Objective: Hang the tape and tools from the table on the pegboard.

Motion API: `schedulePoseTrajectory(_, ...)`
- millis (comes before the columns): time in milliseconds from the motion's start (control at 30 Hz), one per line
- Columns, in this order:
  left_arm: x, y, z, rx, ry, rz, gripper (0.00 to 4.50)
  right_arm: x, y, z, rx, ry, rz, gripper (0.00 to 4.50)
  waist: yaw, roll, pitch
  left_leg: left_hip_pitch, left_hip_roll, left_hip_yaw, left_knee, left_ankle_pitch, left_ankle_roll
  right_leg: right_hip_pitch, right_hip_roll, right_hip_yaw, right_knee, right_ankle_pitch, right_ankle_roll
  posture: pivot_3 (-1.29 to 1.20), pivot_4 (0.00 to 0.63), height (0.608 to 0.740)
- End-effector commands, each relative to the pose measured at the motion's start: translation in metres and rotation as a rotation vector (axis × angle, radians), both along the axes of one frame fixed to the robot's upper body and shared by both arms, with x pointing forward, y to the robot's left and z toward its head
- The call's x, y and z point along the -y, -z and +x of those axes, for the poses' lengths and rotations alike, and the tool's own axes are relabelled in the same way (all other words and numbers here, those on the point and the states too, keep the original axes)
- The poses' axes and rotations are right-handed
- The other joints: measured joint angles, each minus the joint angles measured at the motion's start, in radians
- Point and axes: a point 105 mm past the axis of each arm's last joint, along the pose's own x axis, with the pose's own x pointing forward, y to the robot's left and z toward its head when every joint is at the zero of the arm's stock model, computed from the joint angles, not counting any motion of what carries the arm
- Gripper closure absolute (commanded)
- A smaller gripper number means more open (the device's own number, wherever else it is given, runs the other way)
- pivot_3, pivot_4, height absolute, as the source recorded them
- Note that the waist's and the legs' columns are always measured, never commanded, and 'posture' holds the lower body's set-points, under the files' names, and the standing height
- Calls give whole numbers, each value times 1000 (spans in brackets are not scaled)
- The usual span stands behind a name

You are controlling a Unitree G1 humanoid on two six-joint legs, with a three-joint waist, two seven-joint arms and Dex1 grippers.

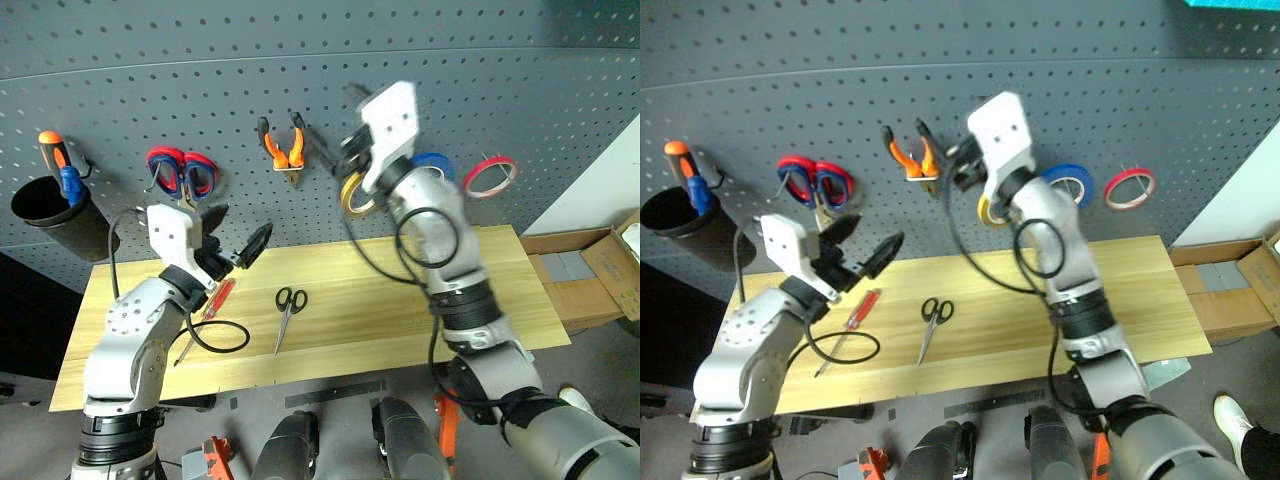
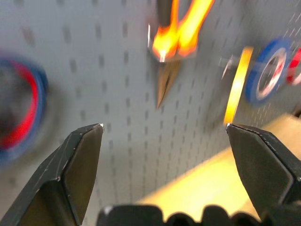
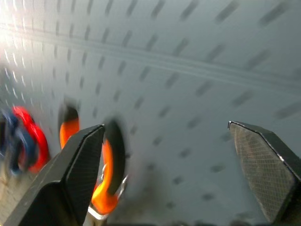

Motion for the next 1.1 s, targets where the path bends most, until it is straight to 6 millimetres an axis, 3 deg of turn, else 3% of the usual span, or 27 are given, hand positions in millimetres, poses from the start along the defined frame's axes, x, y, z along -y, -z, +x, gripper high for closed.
schedulePoseTrajectory(33,7,7,-6,-42,8,44,0,12,-14,-31,-78,-197,27,21,1,0,0,0,0,0,0,0,0,0,0,0,0,0,0,-94,207,740)
schedulePoseTrajectory(100,8,22,-7,-127,3,57,0,20,-1,-51,-173,-324,-49,21,5,0,0,0,0,0,0,0,0,0,0,0,0,0,0,-105,209,740)
schedulePoseTrajectory(200,8,52,-8,-279,-33,126,0,30,36,-83,-329,-474,-231,21,17,0,0,0,1,0,-1,0,1,1,0,0,-1,0,0,-119,213,740)
schedulePoseTrajectory(300,7,83,-12,-451,-77,186,0,35,66,-106,-432,-529,-363,21,18,0,0,0,0,1,-1,-1,2,1,0,1,-2,0,0,-128,215,740)
schedulePoseTrajectory(367,10,95,-15,-523,-67,217,0,35,73,-114,-451,-541,-392,21,16,0,0,0,1,2,-1,-2,3,0,0,1,-2,0,0,-140,222,740)
schedulePoseTrajectory(533,26,113,-10,-603,-59,154,0,31,94,-121,-476,-527,-478,21,22,0,0,0,1,2,0,-2,4,1,0,-1,-2,0,-1,-159,233,740)
schedulePoseTrajectory(700,27,133,-8,-693,-98,160,0,27,112,-128,-498,-537,-552,21,20,-1,0,0,1,3,0,-2,3,1,-1,0,-3,0,-1,-177,246,740)
schedulePoseTrajectory(1100,27,158,-10,-794,-111,201,0,26,122,-135,-518,-535,-571,21,21,-1,1,0,2,1,-1,-2,4,5,-1,-3,-10,0,-1,-204,259,740)
